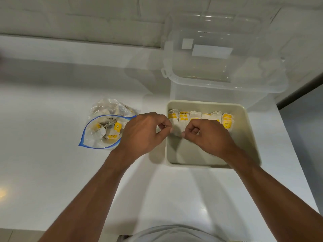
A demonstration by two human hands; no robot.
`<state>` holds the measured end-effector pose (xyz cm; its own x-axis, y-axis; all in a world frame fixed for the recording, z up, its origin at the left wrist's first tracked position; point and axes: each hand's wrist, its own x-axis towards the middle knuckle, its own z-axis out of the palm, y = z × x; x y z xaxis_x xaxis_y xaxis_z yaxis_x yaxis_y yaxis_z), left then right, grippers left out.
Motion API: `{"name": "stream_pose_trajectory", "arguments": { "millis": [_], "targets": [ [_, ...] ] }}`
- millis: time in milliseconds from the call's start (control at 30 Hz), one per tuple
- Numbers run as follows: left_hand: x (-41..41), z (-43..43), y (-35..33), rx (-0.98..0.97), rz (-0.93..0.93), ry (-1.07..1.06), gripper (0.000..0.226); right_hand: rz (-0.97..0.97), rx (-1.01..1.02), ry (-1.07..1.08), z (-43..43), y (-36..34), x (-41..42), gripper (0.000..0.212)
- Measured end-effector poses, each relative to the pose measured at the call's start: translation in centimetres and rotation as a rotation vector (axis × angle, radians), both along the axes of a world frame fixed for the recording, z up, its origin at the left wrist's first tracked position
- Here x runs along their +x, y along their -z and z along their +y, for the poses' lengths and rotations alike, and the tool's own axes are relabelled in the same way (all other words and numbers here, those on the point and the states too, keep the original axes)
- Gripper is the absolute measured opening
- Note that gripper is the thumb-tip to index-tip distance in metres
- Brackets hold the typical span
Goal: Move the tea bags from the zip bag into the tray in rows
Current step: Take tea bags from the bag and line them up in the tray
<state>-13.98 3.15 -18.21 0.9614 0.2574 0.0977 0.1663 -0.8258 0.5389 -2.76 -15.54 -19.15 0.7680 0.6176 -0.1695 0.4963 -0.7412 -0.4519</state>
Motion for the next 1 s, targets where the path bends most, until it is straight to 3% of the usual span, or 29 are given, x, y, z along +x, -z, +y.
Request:
{"name": "stream_pose_trajectory", "arguments": {
  "millis": [300,533,700,1000],
  "targets": [
    [-2.2,1.3,-0.9,0.028,-0.02,-0.006,0.007,0.104,0.252,-0.17,2.8,-3.2,-4.1,0.012],
    [-7.0,5.3,0.1,0.017,-0.038,-0.214,0.01,0.043,0.245,-0.263,7.0,-3.6,-5.8,0.012],
    [-9.8,8.9,1.8,-0.017,0.065,-0.353,0.01,0.029,0.211,-0.284,10.2,-2.3,-7.0,0.007],
    [-11.1,11.7,5.0,0.117,0.122,-0.273,0.025,-0.037,-0.065,-0.366,14.4,1.3,-10.1,0.043]
  ]
}}
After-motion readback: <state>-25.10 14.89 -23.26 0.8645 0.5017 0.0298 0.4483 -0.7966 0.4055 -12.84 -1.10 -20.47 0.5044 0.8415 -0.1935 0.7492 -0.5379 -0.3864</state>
